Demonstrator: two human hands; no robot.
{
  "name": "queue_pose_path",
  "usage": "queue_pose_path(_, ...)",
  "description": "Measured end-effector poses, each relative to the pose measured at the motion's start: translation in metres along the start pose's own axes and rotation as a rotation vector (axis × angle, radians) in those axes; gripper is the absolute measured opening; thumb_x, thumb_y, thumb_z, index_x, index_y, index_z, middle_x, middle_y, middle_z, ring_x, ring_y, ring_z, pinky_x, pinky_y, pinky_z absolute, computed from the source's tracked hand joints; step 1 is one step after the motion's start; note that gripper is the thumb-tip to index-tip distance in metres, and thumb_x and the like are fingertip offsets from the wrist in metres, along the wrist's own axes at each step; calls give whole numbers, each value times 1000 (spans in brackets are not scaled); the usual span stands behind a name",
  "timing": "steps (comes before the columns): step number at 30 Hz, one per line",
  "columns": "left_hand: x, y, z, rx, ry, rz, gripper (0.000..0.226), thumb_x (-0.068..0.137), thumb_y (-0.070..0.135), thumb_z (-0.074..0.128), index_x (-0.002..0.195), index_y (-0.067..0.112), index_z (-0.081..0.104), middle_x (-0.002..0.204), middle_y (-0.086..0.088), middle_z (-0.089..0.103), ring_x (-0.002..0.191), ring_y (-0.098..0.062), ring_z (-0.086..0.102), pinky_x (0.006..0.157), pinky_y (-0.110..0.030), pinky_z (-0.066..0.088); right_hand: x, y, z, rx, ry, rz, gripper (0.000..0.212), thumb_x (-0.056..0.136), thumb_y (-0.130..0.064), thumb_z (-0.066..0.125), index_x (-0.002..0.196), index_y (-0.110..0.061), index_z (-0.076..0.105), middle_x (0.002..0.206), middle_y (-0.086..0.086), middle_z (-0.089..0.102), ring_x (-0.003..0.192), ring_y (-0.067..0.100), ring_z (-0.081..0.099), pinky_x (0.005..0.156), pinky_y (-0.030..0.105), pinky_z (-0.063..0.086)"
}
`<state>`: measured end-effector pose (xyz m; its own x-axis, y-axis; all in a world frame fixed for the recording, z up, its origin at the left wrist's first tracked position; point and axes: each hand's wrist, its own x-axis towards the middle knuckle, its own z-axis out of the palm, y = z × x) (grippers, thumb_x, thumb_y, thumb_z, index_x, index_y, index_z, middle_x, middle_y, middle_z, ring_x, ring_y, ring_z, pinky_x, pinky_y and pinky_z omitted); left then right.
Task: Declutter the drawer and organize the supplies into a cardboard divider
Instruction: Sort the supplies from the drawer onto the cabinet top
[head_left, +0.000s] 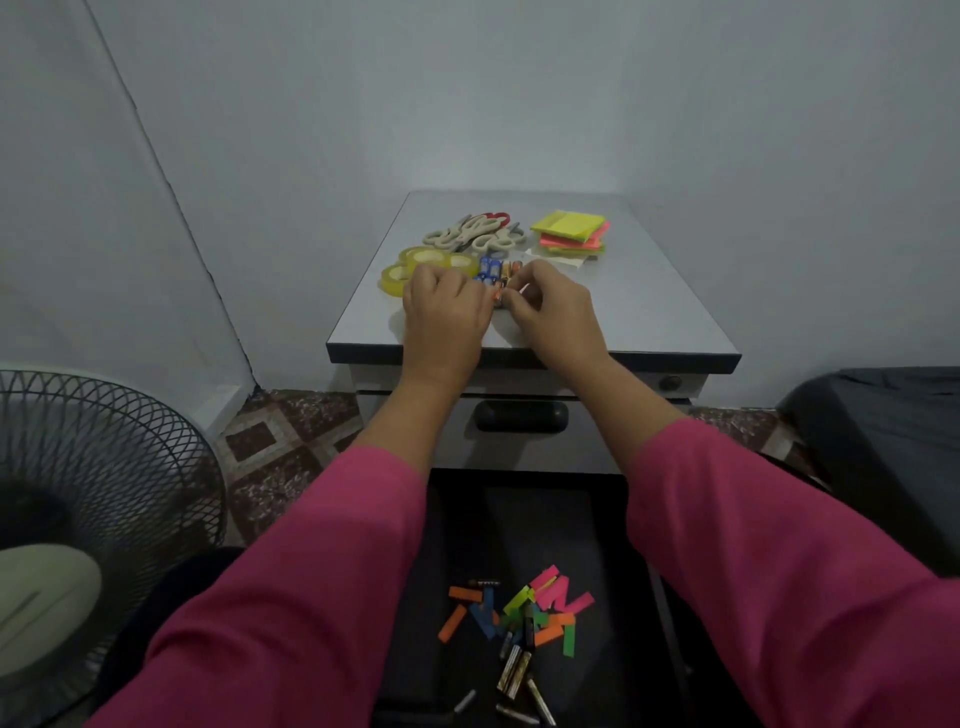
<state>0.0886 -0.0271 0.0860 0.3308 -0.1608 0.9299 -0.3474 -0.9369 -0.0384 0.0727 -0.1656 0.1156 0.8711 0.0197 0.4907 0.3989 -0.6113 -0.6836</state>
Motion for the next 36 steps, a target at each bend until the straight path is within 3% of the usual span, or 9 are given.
queue_pose_path(2, -7, 7, -8, -65, 78, 9, 27, 95, 16, 58, 71, 7, 64, 70, -6, 60, 73, -24, 50, 66, -32, 36, -9, -1, -2, 86, 38, -34, 6, 90, -18, 62, 86, -15, 59, 68, -12, 54, 61, -2, 50, 58, 10, 39)
queue_pose_path(5, -27, 24, -26, -150, 155, 25, 23, 94, 11, 60, 72, 4, 65, 71, -7, 62, 71, -22, 51, 66, -35, 38, -34, 3, -1, 141, 128, -89, 4, 88, -15, 65, 86, -13, 62, 73, -10, 59, 66, -1, 53, 62, 11, 42)
queue_pose_path(10, -92, 43, -38, -216, 6, -37, 23, 93, 16, 60, 74, 6, 67, 74, -8, 61, 74, -23, 47, 64, -36, 39, -99, 34, 15, 111, 134, -98, 2, 87, -11, 67, 88, -11, 65, 81, -4, 64, 73, 3, 57, 68, 13, 46)
queue_pose_path(14, -167, 48, -39, -165, -380, -101, 30, 90, 25, 52, 69, 8, 64, 70, -8, 58, 71, -26, 51, 58, -37, 43, -154, 66, 34, 102, -51, 170, 7, 88, -12, 65, 85, -18, 62, 77, -7, 61, 69, -4, 55, 65, 7, 40)
queue_pose_path(18, -207, 60, -50, -117, -1146, -361, 37, 97, 34, 43, 97, 8, 69, 101, -11, 64, 96, -29, 58, 77, -36, 47, -208, 93, 48, 27, -338, 431, 20, 89, -14, 63, 75, -27, 57, 75, -7, 62, 69, 7, 60, 66, 22, 48)
queue_pose_path(21, -219, 68, -59, -149, -1541, -522, 34, 93, 34, 53, 113, 10, 65, 118, -13, 63, 109, -29, 59, 85, -31, 47, -235, 108, 54, -147, -604, 538, 14, 88, -15, 61, 77, -24, 60, 83, 0, 66, 80, 17, 64, 73, 29, 52)
queue_pose_path(26, -225, 72, -76, -217, -1849, -564, 36, 92, 23, 59, 124, 8, 59, 126, -11, 61, 114, -26, 59, 89, -28, 46, -252, 116, 54, -358, -844, 524, 21, 93, -20, 51, 92, -7, 68, 102, 13, 68, 95, 25, 63, 77, 27, 47)
queue_pose_path(30, -231, 72, -83, -220, -2055, -579, 39, 88, 24, 67, 120, 4, 58, 115, -14, 67, 81, -21, 64, 77, -30, 49, -256, 119, 56, -406, -1011, 495, 17, 91, -23, 58, 95, -9, 66, 109, 14, 66, 103, 27, 62, 74, 24, 41)
queue_pose_path(36, -243, 84, -77, -110, -2101, -401, 57, 83, 38, 70, 127, 8, 50, 125, -7, 58, 114, -24, 56, 96, -36, 48, -273, 124, 66, -521, -1174, 454, 44, 80, -36, 72, 117, -13, 63, 118, 9, 64, 111, 24, 60, 87, 28, 46)
